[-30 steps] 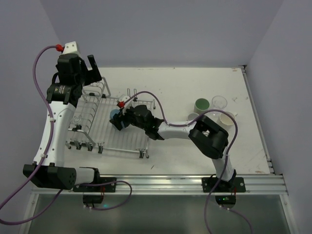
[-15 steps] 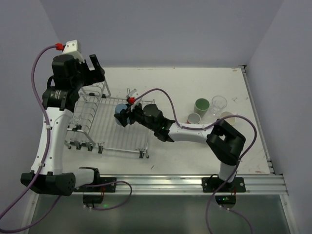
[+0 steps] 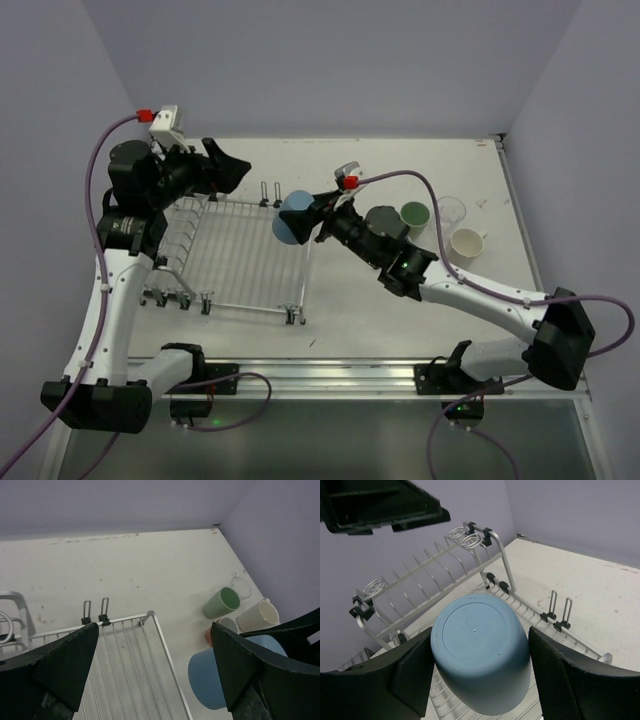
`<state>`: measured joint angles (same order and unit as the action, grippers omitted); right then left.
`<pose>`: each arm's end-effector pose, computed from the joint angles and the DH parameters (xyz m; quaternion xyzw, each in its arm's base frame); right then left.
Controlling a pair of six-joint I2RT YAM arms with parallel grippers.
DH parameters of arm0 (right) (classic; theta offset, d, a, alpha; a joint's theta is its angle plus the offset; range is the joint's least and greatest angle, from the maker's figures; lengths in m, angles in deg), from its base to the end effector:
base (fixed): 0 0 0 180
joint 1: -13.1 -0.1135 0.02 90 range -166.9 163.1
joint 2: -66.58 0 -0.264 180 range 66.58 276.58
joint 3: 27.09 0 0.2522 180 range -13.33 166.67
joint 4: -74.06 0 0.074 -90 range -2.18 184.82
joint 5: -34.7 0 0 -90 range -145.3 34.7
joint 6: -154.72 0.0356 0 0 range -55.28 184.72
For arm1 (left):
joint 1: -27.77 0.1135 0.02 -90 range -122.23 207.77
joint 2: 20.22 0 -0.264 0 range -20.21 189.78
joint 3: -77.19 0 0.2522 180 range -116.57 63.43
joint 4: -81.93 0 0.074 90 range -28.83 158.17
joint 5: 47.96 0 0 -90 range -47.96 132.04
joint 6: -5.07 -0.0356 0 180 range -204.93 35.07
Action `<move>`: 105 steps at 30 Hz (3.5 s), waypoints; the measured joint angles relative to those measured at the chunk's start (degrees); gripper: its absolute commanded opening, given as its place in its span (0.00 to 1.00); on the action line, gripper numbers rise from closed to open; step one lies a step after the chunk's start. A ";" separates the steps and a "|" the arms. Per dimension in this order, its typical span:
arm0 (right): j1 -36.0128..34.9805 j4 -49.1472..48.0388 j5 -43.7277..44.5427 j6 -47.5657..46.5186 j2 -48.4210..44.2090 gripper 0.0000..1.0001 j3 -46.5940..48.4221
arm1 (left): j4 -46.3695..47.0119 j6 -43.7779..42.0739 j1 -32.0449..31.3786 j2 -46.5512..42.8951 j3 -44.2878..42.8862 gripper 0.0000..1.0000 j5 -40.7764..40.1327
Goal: Unload the cups from the dish rack
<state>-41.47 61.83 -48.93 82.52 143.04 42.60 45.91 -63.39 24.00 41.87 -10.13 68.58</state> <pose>0.1873 0.2564 0.3508 -0.1728 0.6503 0.4060 0.6184 0.2270 -0.0309 0.4345 0.0288 0.7635 -0.3085 0.5667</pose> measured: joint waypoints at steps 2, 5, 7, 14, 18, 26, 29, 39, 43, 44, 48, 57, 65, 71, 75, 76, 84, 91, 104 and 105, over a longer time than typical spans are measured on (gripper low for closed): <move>0.42 1.99 0.15 0.85 -3.02 0.34 -0.79 | 2.14 0.98 0.00 -0.04 2.01 0.97 2.82; 1.16 4.90 0.15 2.14 -6.19 0.34 -1.90 | 5.20 2.78 0.00 -0.46 4.85 0.96 6.64; 1.92 6.56 0.07 3.19 -8.02 0.34 -2.97 | 7.82 4.11 0.00 -1.14 6.82 0.95 9.57; 5.73 10.82 -0.59 6.86 -15.65 0.34 -7.69 | 29.66 16.50 -0.02 -3.85 17.44 0.92 23.78; 7.45 12.28 -1.40 8.02 -19.74 0.34 -8.39 | 45.55 29.38 -0.04 -3.58 25.42 0.91 28.98; 9.86 12.22 -2.25 9.46 -22.53 0.34 -8.39 | 61.16 52.28 -3.43 -3.76 37.88 0.89 26.82; 9.97 11.74 -3.21 10.16 -21.81 0.34 -8.39 | 64.67 58.31 -7.06 -4.26 38.77 0.88 23.87; 10.03 10.51 -4.59 10.97 -21.29 0.34 -8.28 | 70.88 71.45 -11.76 -5.22 42.82 0.77 15.02; 10.36 9.40 -4.87 10.95 -22.82 0.34 -8.44 | 70.36 73.66 -11.80 -5.84 44.68 0.72 12.83; 10.43 8.35 -5.09 10.95 -23.32 0.34 -8.76 | 70.20 74.12 -11.87 -5.92 45.05 0.72 12.24; 10.84 4.17 -7.61 10.88 -24.24 0.34 -10.38 | 69.64 76.04 -13.31 -5.81 45.20 0.75 10.80; 11.04 -3.15 -13.49 10.97 -21.40 0.34 -12.17 | 67.80 80.08 -18.51 -5.07 45.20 0.76 6.97; 11.10 -6.69 -15.21 11.21 -21.24 0.33 -12.48 | 68.98 82.49 -20.48 -2.82 45.18 0.76 5.40; 11.76 -10.99 -16.98 12.63 -20.09 0.33 -14.69 | 72.41 84.72 -22.91 -0.42 45.18 0.76 4.74; 13.18 -14.62 -18.78 14.93 -18.32 0.33 -16.76 | 74.49 85.99 -23.58 -0.37 45.18 0.76 4.61; 13.68 -15.93 -19.45 15.78 -17.90 0.33 -17.51 | 74.97 86.23 -23.65 -0.37 45.18 0.76 4.52; 17.92 -29.53 -24.74 25.51 -12.55 0.33 -21.79 | 76.67 87.47 -23.76 -0.37 45.18 0.68 3.69; 19.02 -42.95 -28.65 33.97 -5.90 0.34 -24.09 | 79.10 88.08 -24.11 -0.02 45.18 0.53 2.71; 19.34 -47.52 -30.34 37.42 -4.61 0.81 -25.55 | 77.11 85.46 -24.55 1.75 43.36 0.00 3.61; 19.43 -47.04 -30.16 37.11 -5.33 0.88 -25.99 | 75.89 84.56 -24.59 1.75 42.64 0.00 4.09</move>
<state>-22.03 14.79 -79.09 119.64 137.71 16.61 121.80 21.18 -0.59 43.62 32.52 72.67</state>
